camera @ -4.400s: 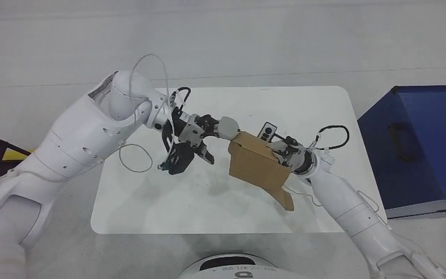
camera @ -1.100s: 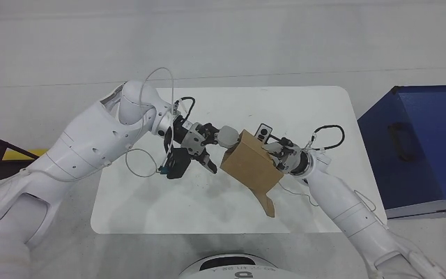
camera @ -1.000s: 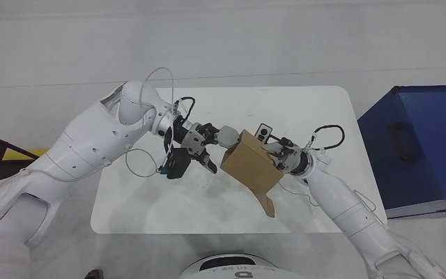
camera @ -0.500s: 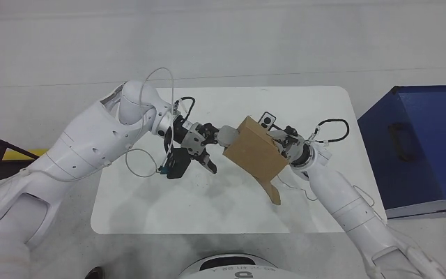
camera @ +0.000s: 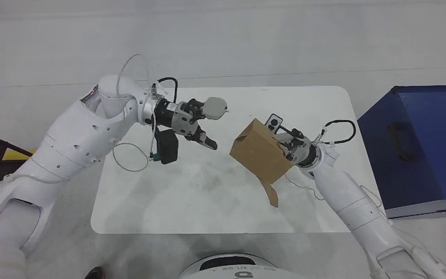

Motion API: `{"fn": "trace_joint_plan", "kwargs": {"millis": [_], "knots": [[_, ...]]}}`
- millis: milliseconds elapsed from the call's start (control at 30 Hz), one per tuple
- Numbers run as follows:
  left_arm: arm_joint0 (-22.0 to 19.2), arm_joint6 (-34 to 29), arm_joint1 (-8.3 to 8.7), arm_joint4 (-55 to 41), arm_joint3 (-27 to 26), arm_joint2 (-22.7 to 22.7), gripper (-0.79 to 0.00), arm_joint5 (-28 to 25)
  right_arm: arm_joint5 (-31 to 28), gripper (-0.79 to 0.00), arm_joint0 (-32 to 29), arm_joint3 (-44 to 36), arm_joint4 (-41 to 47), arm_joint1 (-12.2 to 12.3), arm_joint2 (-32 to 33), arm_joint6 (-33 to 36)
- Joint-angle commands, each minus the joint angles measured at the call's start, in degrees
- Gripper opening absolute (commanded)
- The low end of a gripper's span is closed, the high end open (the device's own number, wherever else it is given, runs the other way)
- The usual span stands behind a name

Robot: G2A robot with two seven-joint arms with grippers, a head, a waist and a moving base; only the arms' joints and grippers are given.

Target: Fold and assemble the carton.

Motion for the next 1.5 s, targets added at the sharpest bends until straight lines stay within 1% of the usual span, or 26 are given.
{"fn": "trace_joint_plan", "kwargs": {"millis": [0,67,167,233,267,333,567,633,667,767,867,1033,1267,1467], "knots": [[1.0,-2.3,0.40,-1.2,0.0,-1.3,0.000,-0.9,-1.6,-0.785,0.8,1.0,-0.9,0.4,1.1,0.6],[1.4,-4.8,0.41,-1.6,0.6,-1.8,0.000,-2.3,-3.7,-0.785,0.5,0.4,-0.5,0.4,1.5,0.6],[1.3,-7.6,-0.34,-2.3,2.2,-1.0,0.000,-4.4,-8.5,-0.785,0.4,1.2,-1.3,0.4,2.3,0.6],[0.5,-9.1,-1.18,-1.7,3.8,0.2,0.000,-5.3,-8.5,-0.785,0.4,1.3,-0.7,0.4,2.4,0.6],[0.1,-8.8,-1.66,-1.2,4.3,1.0,0.000,-5.7,-8.5,-0.785,0.4,1.3,-0.7,0.4,2.4,0.6],[-0.8,-7.7,-2.67,-1.1,6.8,2.4,0.000,-6.1,-8.5,-0.785,0.4,1.3,-0.7,0.4,2.4,0.6],[-0.8,-7.7,-2.67,-1.1,6.8,2.4,0.000,-6.1,-8.5,-0.785,0.4,1.3,-0.7,0.4,2.4,0.6],[-0.1,-8.9,-2.76,-0.4,5.8,2.8,0.000,-5.9,-8.8,-0.785,0.3,0.8,-1.6,0.3,2.5,-1.5],[0.1,-8.6,-2.87,0.3,5.0,3.2,0.000,-6.0,-8.4,-0.785,0.2,0.6,-1.5,0.3,2.6,-2.0],[-0.5,-7.3,-3.37,3.4,4.3,4.4,0.000,-6.0,-7.6,-0.785,0.6,1.0,-2.8,0.2,2.6,0.2],[-1.4,-4.8,-3.91,6.1,4.5,5.5,0.000,-4.9,-7.0,-0.785,0.9,0.4,-3.6,0.1,2.5,0.6],[-2.3,-3.1,-4.87,8.8,5.1,6.7,0.000,-3.3,-8.4,-0.785,0.5,-0.8,-6.9,0.4,2.3,0.6],[-3.9,1.1,-6.23,13.7,4.0,8.8,0.000,0.1,-8.7,-0.785,0.3,-0.8,-6.6,0.7,2.1,0.6],[-4.0,2.8,-6.58,14.9,4.3,8.7,0.000,2.6,-8.9,-0.785,0.2,0.3,-4.2,1.0,2.7,0.6]]}}
